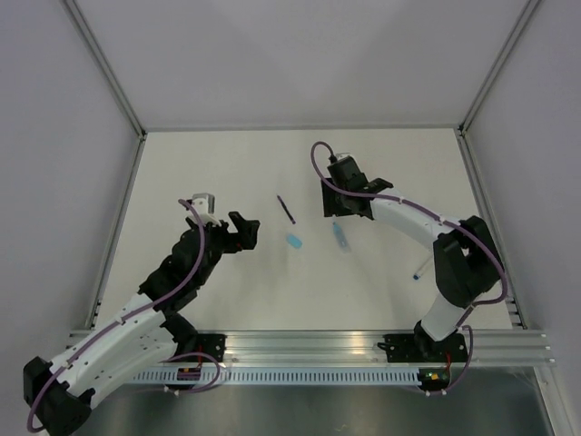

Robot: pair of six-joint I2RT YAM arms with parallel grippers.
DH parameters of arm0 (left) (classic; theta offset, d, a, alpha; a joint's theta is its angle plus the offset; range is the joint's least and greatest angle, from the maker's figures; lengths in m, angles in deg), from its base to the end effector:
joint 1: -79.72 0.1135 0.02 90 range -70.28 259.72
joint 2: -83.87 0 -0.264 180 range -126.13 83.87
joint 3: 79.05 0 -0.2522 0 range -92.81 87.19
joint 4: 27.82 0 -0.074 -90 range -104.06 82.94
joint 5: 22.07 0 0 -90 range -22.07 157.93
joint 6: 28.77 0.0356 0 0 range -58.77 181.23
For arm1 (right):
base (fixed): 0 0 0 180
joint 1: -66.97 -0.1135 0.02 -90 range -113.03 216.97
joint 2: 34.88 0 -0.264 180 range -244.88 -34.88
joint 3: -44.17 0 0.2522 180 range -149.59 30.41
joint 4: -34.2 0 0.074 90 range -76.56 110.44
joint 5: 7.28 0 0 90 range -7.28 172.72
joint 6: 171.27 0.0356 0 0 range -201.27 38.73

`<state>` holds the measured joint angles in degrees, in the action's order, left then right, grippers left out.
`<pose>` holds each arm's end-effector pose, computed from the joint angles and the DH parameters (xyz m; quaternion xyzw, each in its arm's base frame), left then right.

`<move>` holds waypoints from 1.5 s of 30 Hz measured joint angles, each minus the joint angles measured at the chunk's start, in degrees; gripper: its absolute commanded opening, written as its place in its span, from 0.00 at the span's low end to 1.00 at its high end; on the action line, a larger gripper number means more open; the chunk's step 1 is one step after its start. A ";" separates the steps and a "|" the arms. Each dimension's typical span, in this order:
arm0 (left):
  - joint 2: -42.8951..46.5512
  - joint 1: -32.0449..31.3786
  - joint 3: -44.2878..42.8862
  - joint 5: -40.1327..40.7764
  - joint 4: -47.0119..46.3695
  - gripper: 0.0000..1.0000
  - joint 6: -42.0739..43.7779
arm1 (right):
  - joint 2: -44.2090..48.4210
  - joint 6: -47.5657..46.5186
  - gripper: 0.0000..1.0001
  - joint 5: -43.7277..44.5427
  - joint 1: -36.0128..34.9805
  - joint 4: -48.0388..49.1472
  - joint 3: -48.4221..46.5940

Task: Insert the pens into the pen caps

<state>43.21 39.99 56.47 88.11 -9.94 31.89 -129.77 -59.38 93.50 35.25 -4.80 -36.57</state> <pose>0.1429 -0.1028 0.2762 -0.0371 0.7827 -0.2296 0.5773 0.3033 0.1796 0.2277 -0.0513 0.9436 0.0624 0.3210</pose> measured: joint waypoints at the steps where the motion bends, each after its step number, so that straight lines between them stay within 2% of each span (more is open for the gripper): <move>1: 1.18 0.00 0.50 0.94 0.26 0.99 -0.20 | -1.70 -0.13 0.59 -0.98 -0.22 -0.04 -2.14; 12: 17.51 0.00 3.96 3.50 0.52 0.99 -1.60 | -26.64 -2.95 0.52 -1.79 -7.56 -7.76 -33.27; 14: 18.18 0.00 4.24 3.61 0.52 0.99 -1.77 | -29.51 -3.91 0.49 -1.70 -8.46 -9.07 -36.61; 22: 18.16 0.00 4.87 4.52 0.85 0.99 -2.54 | -38.14 -6.97 0.45 -1.20 -9.38 -14.93 -47.36; 30: 18.18 0.00 4.87 5.29 1.03 0.99 -2.75 | -40.96 -9.16 0.40 -1.40 -9.40 -18.56 -49.40; 39: 17.11 0.00 5.95 5.46 0.72 0.99 -2.75 | -41.42 -10.54 0.26 -3.56 -9.68 -20.74 -48.13; 45: 16.79 0.00 5.95 5.46 0.61 0.99 -2.75 | -41.48 -11.26 0.23 -6.19 -9.68 -21.40 -48.11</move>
<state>60.00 39.99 62.42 93.58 -9.33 29.13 -171.25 -70.63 87.32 25.56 -26.20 -84.68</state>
